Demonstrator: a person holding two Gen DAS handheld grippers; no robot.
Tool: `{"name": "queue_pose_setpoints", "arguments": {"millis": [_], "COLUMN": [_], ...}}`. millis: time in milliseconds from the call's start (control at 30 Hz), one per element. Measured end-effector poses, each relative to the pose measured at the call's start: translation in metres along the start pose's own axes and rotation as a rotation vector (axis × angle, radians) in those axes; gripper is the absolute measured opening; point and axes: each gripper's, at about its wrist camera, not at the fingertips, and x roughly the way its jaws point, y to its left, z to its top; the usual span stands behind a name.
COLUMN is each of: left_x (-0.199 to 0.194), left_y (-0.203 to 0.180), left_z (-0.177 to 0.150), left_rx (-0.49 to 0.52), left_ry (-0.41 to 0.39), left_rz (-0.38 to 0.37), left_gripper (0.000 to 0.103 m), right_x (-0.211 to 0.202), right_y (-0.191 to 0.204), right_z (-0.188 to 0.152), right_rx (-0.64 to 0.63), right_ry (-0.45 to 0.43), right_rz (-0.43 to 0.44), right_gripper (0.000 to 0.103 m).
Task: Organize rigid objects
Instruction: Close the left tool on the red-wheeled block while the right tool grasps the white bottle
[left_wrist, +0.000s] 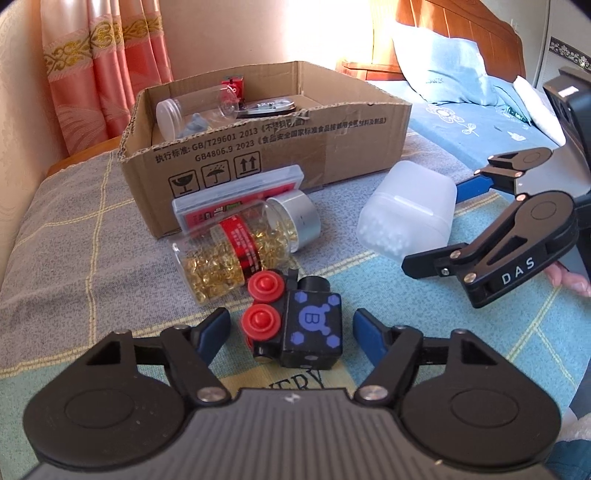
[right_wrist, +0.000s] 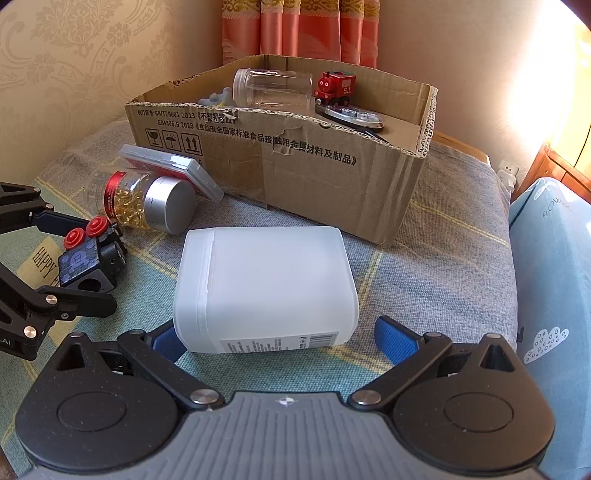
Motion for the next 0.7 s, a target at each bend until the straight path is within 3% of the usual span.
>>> {"name": "queue_pose_setpoints", "arguments": {"millis": [100, 167, 467, 633, 667, 700], "left_x": [-0.001, -0.002, -0.024, -0.032, -0.032, -0.031], "left_y": [0.0, 0.001, 0.016, 0.027, 0.027, 0.027], "left_z": [0.001, 0.001, -0.022, -0.033, -0.033, -0.032], "left_rx": [-0.003, -0.009, -0.068, -0.096, -0.101, -0.101], "left_ry": [-0.014, -0.013, 0.008, 0.003, 0.0, 0.001], "left_rz": [0.001, -0.002, 0.052, 0.071, 0.067, 0.063], "left_gripper": [0.052, 0.05, 0.05, 0.052, 0.055, 0.067], "right_x": [0.0, 0.0, -0.004, -0.003, -0.002, -0.001], "right_y": [0.0, 0.0, 0.005, 0.029, 0.031, 0.033], "right_z": [-0.001, -0.001, -0.003, -0.002, 0.0, 0.001], "right_rx": [0.0, -0.002, 0.005, -0.073, -0.078, -0.08], "right_ry": [-0.002, -0.007, 0.004, 0.023, 0.023, 0.024], "right_rz": [0.0, 0.001, -0.004, 0.051, 0.055, 0.058], "right_gripper": [0.103, 0.103, 0.103, 0.103, 0.103, 0.103]}}
